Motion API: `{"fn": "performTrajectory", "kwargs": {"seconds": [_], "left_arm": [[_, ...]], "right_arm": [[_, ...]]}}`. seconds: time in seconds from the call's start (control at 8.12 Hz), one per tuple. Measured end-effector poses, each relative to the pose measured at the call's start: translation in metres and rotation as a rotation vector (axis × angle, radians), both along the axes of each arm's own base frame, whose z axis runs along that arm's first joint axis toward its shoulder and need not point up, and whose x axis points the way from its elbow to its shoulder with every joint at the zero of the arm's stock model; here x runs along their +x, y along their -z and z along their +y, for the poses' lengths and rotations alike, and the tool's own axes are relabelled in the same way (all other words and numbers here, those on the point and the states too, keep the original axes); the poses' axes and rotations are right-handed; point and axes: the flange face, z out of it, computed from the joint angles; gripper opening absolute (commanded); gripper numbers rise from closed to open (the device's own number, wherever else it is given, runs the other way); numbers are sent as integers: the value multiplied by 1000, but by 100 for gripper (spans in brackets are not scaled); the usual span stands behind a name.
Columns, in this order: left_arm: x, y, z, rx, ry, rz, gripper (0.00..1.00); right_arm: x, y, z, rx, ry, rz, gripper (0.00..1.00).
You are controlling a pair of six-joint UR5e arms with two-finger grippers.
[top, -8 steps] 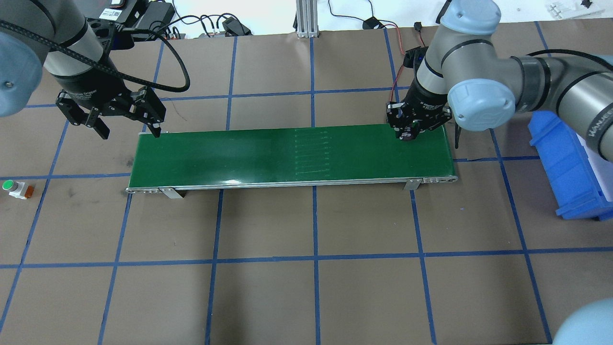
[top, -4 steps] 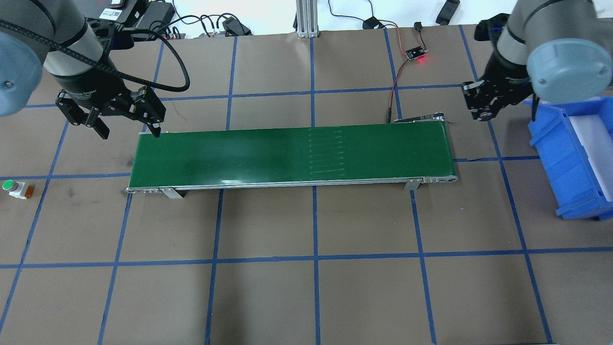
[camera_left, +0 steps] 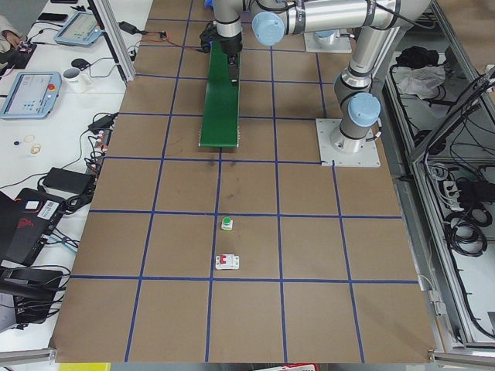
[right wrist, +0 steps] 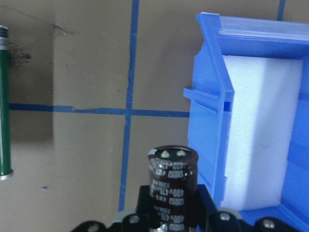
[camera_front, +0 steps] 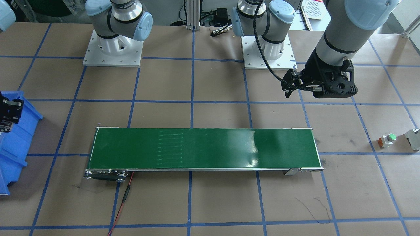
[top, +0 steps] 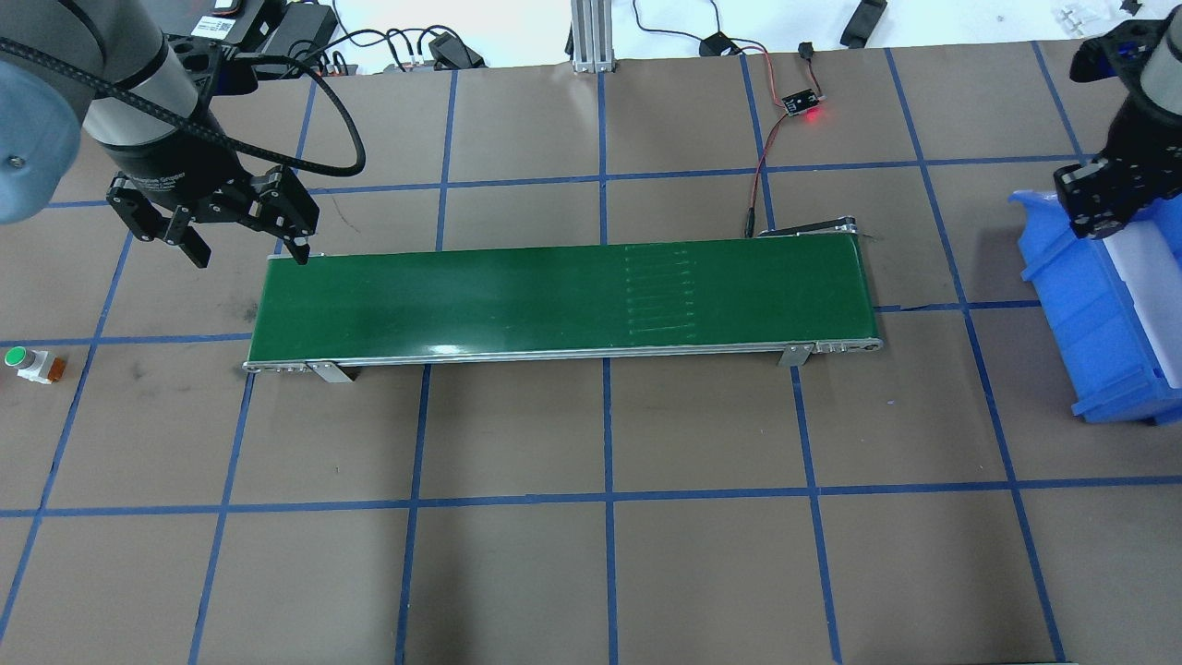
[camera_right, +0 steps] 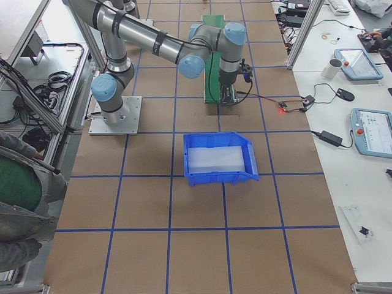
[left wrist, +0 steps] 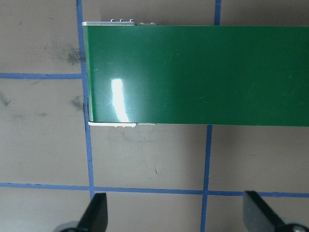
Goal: Move capacitor from left to right
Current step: 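Carry the capacitor with the right gripper over the blue bin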
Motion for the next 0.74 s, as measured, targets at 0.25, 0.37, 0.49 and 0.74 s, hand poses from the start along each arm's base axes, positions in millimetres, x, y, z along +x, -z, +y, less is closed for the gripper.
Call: {"fn": "performTrajectory", "kwargs": {"seconds": [0.25,0.37,0.49,0.74], "left_arm": [[0,0,0,1,0,-1,100],[0,1,0,1,0,-1,100],[0,0,0,1,1,-1,100],[0,1,0,1,0,-1,100]], "right_arm": [[-54,-2,15,27,-1,14,0],[-82,2,23,41,8,4,0],[-104,10,29,57,9,-11,0],[-128,35,28,90,3,-47,0]]}}
